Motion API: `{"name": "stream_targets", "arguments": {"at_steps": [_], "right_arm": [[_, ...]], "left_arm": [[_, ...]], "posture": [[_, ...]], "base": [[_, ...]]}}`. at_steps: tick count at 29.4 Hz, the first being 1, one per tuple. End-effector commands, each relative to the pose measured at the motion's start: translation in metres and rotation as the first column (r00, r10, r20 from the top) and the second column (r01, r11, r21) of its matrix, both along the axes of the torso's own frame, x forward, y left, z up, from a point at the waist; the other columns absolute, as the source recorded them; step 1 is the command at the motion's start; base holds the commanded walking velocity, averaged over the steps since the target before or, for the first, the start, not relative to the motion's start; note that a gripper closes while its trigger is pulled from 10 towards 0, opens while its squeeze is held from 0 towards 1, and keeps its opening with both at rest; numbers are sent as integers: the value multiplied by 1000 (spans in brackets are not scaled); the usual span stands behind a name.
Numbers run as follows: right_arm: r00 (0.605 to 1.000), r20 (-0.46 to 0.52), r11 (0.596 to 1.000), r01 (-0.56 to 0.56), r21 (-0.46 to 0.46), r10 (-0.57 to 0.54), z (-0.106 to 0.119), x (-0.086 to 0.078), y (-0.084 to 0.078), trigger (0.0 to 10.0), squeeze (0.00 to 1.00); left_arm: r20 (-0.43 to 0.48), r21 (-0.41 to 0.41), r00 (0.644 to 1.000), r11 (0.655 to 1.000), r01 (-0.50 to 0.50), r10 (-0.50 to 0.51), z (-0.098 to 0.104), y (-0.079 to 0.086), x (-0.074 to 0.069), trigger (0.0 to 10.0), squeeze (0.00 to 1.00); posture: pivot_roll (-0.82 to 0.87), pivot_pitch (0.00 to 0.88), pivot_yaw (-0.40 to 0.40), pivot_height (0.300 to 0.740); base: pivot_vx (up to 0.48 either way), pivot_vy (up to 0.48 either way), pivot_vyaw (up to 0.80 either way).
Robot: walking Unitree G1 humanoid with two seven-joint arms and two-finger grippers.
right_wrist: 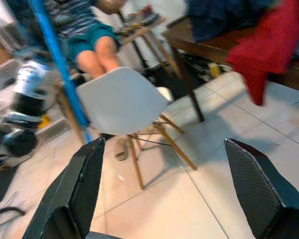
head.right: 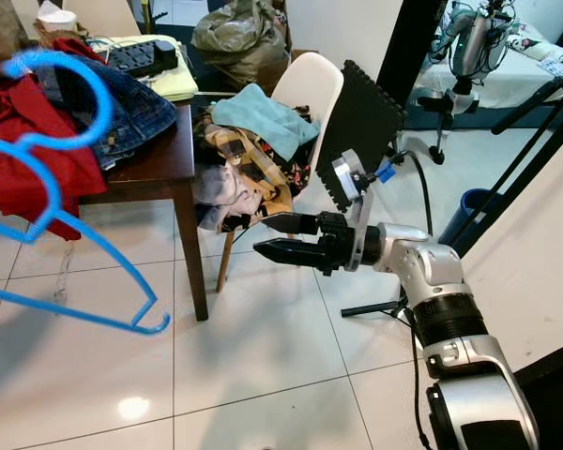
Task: Hang hanger
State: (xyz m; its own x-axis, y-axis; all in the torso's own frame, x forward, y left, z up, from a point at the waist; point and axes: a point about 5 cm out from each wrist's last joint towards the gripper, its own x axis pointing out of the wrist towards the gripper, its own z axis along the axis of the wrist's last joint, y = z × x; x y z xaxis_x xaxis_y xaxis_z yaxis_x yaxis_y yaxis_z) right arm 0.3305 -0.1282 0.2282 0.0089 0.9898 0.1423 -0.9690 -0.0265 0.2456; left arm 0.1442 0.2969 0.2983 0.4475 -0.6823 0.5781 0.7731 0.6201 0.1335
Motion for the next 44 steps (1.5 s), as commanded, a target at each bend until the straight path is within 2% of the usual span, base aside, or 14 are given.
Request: {"name": "stream_targets", "arguments": {"at_steps": [1, 2, 6, 9, 11, 12, 14, 16, 21, 22, 32, 37, 43, 44], "right_arm": [[997, 38, 996, -62, 69, 60, 16, -7, -3, 10000, 0], [997, 38, 996, -62, 69, 60, 16, -7, -3, 10000, 0], [990, 83, 976, -127, 179, 114, 40, -13, -2, 10000, 0], [975, 125, 930, -215, 297, 186, 62, -20, -7, 10000, 0], [968, 136, 921, -245, 302, 213, 65, -24, -8, 10000, 0], [960, 145, 930, -271, 248, 241, 60, -28, -2, 10000, 0], [960, 145, 930, -271, 248, 241, 60, -28, -2, 10000, 0], [943, 149, 932, -321, 170, 298, 54, -38, 9, 10000, 0], [929, 153, 928, -355, 117, 336, 50, -47, 24, 10000, 0], [929, 157, 930, -353, 104, 336, 49, -49, 31, 10000, 0], [926, 157, 925, -362, 116, 343, 52, -60, 57, 10000, 0], [940, 162, 938, -323, 129, 301, 54, -66, 80, 10000, 0], [949, 155, 946, -296, 130, 275, 55, -67, 85, 10000, 0], [953, 150, 950, -283, 129, 264, 55, -66, 86, 5490, 0]], "left_arm": [[12, -21, 999, 999, 45, -45, -3, 0, -3, 10000, 0], [12, -21, 999, 999, 45, -45, -3, 0, -3, 10000, 0], [14, -20, 997, 997, 71, -70, -4, 0, -3, 10000, 0], [9, -22, 996, 995, 92, -92, -4, 1, -3, 10000, 0], [3, -19, 995, 995, 98, -98, -4, 1, -3, 10000, 0], [2, -15, 995, 995, 101, -101, -4, 2, -3, 10000, 0], [2, -15, 995, 995, 101, -101, -4, 2, -3, 10000, 0], [1, -6, 994, 994, 105, -105, -4, 1, -3, 10000, 0], [3, 5, 994, 994, 110, -110, -3, -1, -4, 10000, 0], [1, 13, 993, 993, 115, -115, -3, -4, -4, 10000, 0], [-10, 35, 990, 990, 139, -139, -2, -12, 0, 10000, 0], [-33, 41, 987, 987, 156, -155, -5, -23, 7, 10000, 0], [-37, 44, 987, 986, 161, -159, -5, -27, 9, 10000, 0], [-39, 47, 986, 986, 162, -160, -5, -28, 9, 10000, 0]], "posture": [[77, 104, -139, 740], [77, 104, -139, 740], [74, 102, -136, 740], [74, 107, -132, 740], [75, 109, -132, 740], [73, 112, -135, 740], [73, 112, -135, 740], [74, 114, -138, 740], [72, 116, -140, 740], [72, 116, -140, 740], [67, 117, -138, 740], [64, 121, -135, 740], [61, 120, -135, 740], [61, 121, -134, 740]], "base": [[0, 0, 0], [0, 0, 0], [0, 0, 0], [0, 0, 0], [0, 0, 0], [0, 0, 0], [0, 0, 0], [0, 0, 0], [0, 0, 0], [0, 0, 0], [0, 0, 0], [0, 0, 0], [0, 0, 0], [0, 0, 0]]}}
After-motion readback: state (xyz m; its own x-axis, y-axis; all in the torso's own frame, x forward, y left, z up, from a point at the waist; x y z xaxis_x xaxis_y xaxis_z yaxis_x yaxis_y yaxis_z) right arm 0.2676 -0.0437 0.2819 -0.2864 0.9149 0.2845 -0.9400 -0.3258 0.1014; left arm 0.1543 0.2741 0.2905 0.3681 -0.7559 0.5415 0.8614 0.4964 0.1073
